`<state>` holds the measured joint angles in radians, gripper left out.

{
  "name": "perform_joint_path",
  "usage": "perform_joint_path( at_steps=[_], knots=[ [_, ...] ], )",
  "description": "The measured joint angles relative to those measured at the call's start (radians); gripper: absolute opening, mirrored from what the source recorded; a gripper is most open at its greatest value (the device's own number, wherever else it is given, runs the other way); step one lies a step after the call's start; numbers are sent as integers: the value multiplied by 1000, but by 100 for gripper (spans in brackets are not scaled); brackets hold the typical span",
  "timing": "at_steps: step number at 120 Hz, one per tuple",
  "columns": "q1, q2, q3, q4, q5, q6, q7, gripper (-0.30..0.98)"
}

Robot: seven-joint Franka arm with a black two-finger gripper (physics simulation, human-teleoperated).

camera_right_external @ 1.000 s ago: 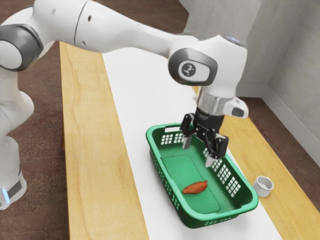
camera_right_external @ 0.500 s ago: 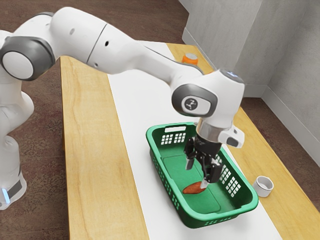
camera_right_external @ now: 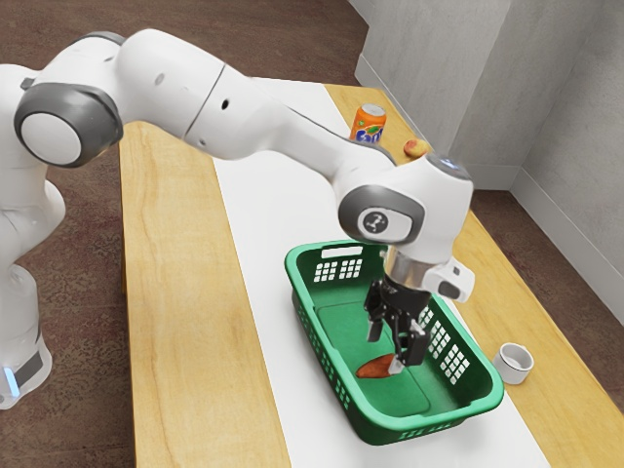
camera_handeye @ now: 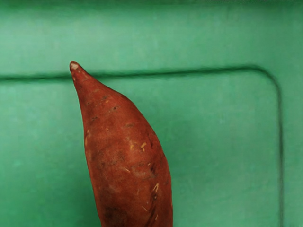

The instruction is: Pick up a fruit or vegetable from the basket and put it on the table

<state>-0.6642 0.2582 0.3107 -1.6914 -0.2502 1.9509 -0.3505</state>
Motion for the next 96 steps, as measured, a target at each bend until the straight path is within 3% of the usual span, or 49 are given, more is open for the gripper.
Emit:
perform_joint_path(
  at_steps=[47,96],
  knots=[
    [2,24,8,-24,-23,46,44,54],
    [6,48,8,-24,-31,79,68,42]
  ],
)
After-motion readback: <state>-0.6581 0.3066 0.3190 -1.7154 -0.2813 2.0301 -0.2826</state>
